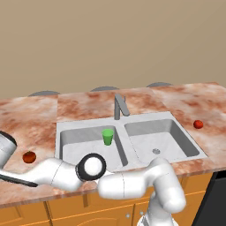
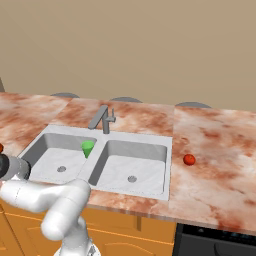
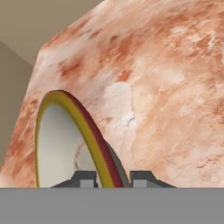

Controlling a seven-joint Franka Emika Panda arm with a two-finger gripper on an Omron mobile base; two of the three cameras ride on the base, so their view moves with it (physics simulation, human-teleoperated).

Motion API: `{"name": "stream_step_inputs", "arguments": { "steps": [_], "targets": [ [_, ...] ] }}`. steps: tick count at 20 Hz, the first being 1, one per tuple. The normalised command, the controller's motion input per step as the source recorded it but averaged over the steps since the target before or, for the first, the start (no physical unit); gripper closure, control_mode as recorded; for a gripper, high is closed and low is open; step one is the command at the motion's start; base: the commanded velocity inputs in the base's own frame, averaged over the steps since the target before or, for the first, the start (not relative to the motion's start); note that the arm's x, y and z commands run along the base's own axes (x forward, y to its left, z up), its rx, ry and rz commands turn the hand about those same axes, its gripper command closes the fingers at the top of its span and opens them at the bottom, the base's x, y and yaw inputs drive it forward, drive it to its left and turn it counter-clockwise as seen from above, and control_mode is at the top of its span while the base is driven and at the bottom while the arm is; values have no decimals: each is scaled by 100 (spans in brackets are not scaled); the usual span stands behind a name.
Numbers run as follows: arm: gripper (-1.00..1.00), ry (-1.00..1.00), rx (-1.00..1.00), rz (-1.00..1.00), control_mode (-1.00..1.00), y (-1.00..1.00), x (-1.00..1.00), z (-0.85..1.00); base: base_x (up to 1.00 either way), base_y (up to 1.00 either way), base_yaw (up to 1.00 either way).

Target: Remove the tomato and tomato from the sink. Then move the bowl and cup from the counter to the sink for washing.

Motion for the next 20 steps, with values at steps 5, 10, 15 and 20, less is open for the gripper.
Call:
{"name": "stream_step_inputs", "arguments": {
  "steps": [5,10,15,20],
  "targets": [
    [100,-20,31,-6,-100,-16,-4,24,0,0,0],
    [100,-22,38,-5,-100,-22,-9,20,0,0,0],
    [100,-18,39,-6,-100,-36,-15,5,0,0,0],
    [100,-14,37,-4,-100,-51,-16,0,0,0,0]
  ]
}}
